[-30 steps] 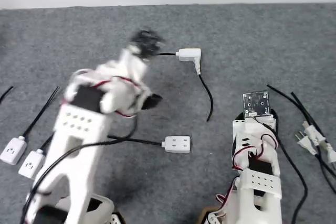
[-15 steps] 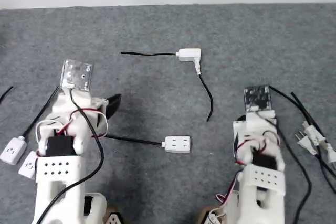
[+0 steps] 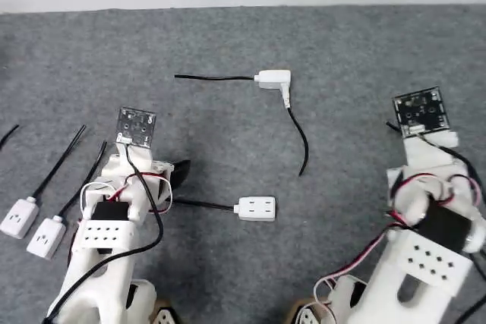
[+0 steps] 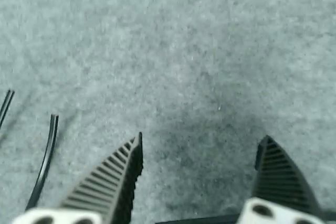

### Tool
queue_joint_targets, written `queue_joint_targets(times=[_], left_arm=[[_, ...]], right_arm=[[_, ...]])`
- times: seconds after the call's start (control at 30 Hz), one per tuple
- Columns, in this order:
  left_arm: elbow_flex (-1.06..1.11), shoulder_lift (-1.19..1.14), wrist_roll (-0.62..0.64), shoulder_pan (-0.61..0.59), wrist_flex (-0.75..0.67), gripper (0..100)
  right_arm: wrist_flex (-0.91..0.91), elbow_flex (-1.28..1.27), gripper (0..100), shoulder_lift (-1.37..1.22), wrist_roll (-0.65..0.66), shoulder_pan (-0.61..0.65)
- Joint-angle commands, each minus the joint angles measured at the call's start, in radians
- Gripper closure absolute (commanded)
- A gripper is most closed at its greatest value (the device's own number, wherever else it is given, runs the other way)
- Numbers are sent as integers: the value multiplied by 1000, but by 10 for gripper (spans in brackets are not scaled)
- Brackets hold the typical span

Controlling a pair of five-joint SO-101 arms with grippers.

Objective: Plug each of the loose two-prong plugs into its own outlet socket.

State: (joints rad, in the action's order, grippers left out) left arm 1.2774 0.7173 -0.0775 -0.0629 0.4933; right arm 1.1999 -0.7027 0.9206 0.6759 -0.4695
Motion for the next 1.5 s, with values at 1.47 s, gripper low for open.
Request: queue_joint_targets(times=[1.47], left_arm=[[47,-5,-100,38,-118,673]], right_arm=[[140,988,855,-1425,269,-277]])
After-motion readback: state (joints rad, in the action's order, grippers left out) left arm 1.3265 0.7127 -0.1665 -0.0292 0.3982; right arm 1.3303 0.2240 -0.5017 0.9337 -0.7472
